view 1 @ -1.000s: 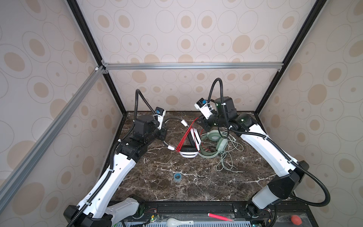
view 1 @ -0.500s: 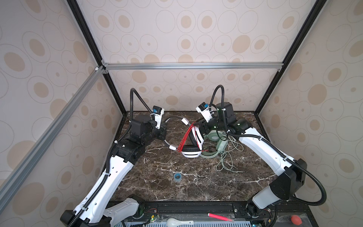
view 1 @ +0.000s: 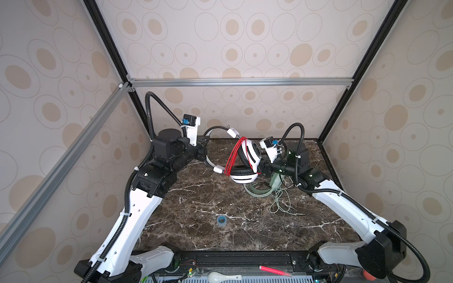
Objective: Wrap the headphones
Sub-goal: 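Loop the red cable around the white earcups with the right gripper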
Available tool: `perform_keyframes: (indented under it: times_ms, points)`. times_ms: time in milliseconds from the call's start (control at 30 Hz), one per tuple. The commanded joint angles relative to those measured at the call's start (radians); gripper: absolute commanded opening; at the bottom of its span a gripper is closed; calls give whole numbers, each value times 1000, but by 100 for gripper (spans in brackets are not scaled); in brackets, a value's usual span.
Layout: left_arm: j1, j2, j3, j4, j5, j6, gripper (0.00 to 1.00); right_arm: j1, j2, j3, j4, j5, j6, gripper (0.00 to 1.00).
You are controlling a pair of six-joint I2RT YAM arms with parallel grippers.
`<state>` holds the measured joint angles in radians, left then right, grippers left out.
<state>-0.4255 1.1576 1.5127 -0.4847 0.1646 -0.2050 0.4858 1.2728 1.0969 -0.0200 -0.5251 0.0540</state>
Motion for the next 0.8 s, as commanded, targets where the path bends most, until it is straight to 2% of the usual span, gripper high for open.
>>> perform_keyframes:
  times_ms: [0, 433, 767]
  points:
    - [-2, -3, 86, 81, 48, -71, 0, -8, -38, -35, 78, -35, 42, 67]
    - [-2, 24, 198, 82, 87, -122, 0, -8, -92, -184, 127, 0, 76, 65]
    - [-2, 19, 231, 87, 80, -139, 0, -8, -60, -215, 190, -102, 118, 65]
